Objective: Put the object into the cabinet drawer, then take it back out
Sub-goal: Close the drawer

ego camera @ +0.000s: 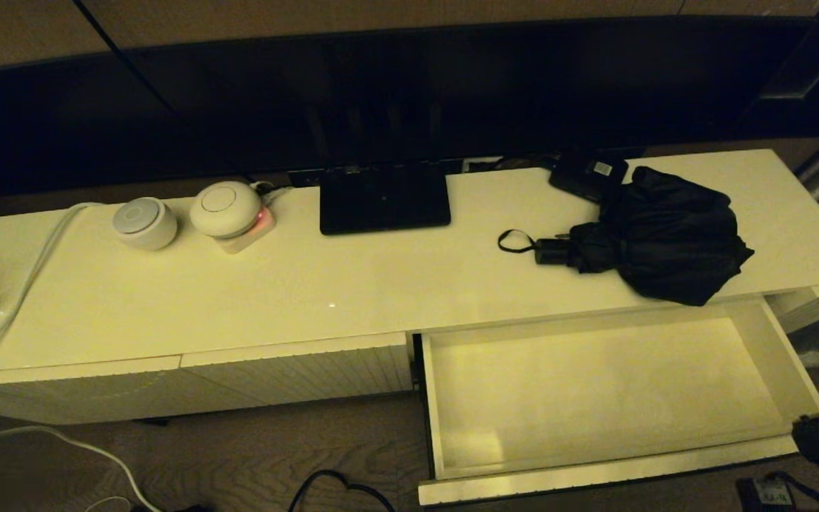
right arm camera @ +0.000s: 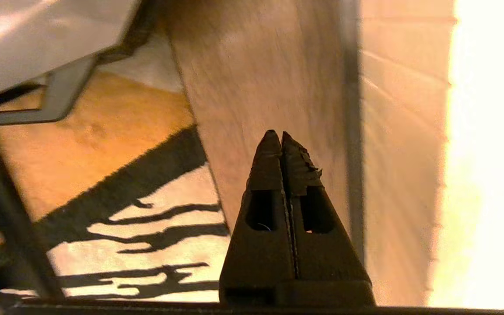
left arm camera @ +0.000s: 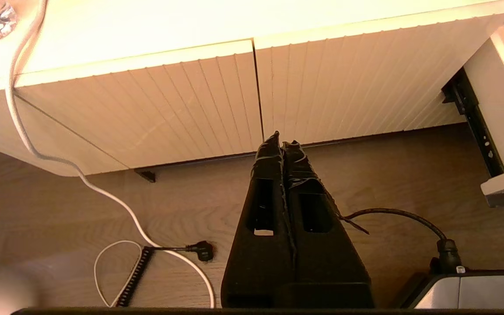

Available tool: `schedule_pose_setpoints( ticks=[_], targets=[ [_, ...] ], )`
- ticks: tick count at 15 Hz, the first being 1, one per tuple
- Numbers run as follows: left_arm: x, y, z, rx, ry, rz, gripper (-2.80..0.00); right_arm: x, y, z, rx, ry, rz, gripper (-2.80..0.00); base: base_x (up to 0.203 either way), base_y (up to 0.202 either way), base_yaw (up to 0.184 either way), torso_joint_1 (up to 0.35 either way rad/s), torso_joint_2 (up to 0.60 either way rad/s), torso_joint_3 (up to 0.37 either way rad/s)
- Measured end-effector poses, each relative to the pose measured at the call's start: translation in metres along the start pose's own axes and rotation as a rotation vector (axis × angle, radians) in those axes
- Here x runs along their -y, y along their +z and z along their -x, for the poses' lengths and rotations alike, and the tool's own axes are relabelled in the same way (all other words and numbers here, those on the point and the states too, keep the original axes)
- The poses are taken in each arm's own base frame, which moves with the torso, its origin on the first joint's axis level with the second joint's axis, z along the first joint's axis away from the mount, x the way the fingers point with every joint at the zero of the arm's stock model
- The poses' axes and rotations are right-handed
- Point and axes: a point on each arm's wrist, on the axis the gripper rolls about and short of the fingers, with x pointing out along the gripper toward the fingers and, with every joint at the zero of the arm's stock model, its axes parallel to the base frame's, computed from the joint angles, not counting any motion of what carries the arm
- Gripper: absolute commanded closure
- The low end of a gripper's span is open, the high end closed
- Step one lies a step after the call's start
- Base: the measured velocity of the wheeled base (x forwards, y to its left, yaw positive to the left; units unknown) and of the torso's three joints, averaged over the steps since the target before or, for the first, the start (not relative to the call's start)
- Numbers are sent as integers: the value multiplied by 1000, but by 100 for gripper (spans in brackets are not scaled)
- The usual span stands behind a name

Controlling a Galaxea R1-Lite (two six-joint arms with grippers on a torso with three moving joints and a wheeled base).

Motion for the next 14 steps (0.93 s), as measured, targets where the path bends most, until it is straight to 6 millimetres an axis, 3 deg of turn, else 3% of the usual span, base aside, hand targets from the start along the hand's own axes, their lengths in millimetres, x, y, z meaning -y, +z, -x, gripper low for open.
schedule_pose_setpoints(
  ticks=[14],
  targets=[
    [0, 0, 0, 0, 0, 0, 0, 51, 7, -19, -79, -178, -50, 0, 0, 0, 0, 0, 0, 0]
  ],
)
